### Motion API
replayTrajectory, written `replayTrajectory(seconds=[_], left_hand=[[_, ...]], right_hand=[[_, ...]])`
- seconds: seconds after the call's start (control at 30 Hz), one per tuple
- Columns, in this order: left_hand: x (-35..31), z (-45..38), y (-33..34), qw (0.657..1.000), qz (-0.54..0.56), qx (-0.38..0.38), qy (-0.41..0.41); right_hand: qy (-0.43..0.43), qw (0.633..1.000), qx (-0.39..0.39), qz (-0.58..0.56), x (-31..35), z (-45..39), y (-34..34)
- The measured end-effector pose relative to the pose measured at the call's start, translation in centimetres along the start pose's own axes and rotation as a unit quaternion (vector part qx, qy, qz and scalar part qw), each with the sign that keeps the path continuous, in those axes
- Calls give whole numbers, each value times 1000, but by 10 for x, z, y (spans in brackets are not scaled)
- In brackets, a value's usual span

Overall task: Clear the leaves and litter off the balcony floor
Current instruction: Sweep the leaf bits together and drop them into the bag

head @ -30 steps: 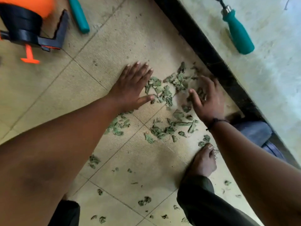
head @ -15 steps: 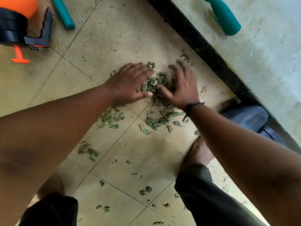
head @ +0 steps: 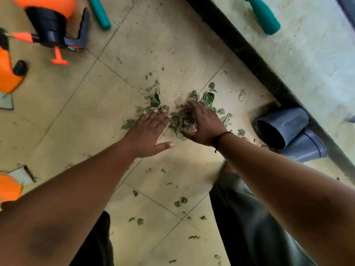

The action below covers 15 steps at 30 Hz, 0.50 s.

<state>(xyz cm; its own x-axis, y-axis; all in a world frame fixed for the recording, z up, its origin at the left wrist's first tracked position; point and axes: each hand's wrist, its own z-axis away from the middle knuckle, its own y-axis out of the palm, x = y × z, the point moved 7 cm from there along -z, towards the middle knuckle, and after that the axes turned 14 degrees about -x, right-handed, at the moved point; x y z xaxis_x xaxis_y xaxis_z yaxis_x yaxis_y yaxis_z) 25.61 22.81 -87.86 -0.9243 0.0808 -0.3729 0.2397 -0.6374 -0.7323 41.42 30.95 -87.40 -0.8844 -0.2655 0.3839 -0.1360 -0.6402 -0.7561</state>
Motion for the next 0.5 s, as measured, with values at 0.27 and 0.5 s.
replayTrajectory(seconds=[0.27,0.5], left_hand=[[10,151,-15,963,210,-24,-164],[47,212,-36,962,204,-42,-175]], right_hand=[[129,985,7,113,-12,93,-37],[201,972,-8,118,48,133,-28]])
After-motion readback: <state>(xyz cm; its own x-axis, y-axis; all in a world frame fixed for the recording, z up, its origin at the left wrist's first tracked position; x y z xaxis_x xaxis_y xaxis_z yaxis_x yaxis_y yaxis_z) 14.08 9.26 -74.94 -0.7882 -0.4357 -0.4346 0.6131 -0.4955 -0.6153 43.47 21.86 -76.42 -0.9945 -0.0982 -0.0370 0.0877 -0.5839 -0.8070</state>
